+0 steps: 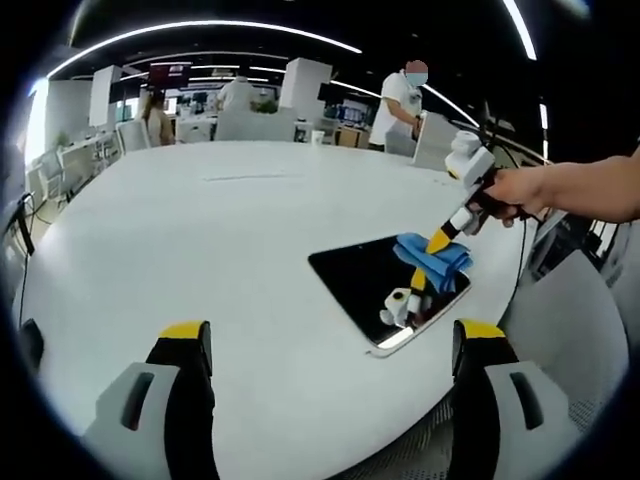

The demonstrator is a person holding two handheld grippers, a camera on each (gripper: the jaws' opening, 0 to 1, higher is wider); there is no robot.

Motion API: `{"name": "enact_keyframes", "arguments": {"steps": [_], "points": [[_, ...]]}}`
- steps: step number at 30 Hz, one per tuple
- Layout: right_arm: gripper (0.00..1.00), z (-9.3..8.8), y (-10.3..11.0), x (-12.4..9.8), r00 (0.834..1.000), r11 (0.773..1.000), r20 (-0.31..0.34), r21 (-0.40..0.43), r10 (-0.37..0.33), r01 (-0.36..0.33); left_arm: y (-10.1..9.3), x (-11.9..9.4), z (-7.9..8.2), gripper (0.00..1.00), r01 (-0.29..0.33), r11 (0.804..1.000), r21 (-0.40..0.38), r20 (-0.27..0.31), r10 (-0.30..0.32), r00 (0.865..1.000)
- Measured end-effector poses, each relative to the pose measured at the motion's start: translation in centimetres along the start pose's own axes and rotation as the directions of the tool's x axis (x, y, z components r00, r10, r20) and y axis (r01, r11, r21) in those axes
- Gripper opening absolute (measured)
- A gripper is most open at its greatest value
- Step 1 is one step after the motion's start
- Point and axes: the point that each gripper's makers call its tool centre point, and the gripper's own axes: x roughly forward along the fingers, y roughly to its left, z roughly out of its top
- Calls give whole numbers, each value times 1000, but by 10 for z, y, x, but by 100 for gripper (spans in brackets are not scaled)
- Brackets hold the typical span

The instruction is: Wipe the mirror surface with the cleaning cloth until all visible marks leave the cleaned area.

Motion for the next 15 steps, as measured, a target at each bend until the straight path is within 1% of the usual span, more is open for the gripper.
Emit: {"name": "enact_keyframes", "arguments": {"steps": [10,15], "points": [[1,0,-17,-5,999,999,23,19,-35,35,0,0,-3,98,4,1000,-1,-17,-4,1000],[1,-2,-20,-8,999,999,27,17,-46,46,0,1,-4,98,7,1000,3,-22,-7,1000]]}}
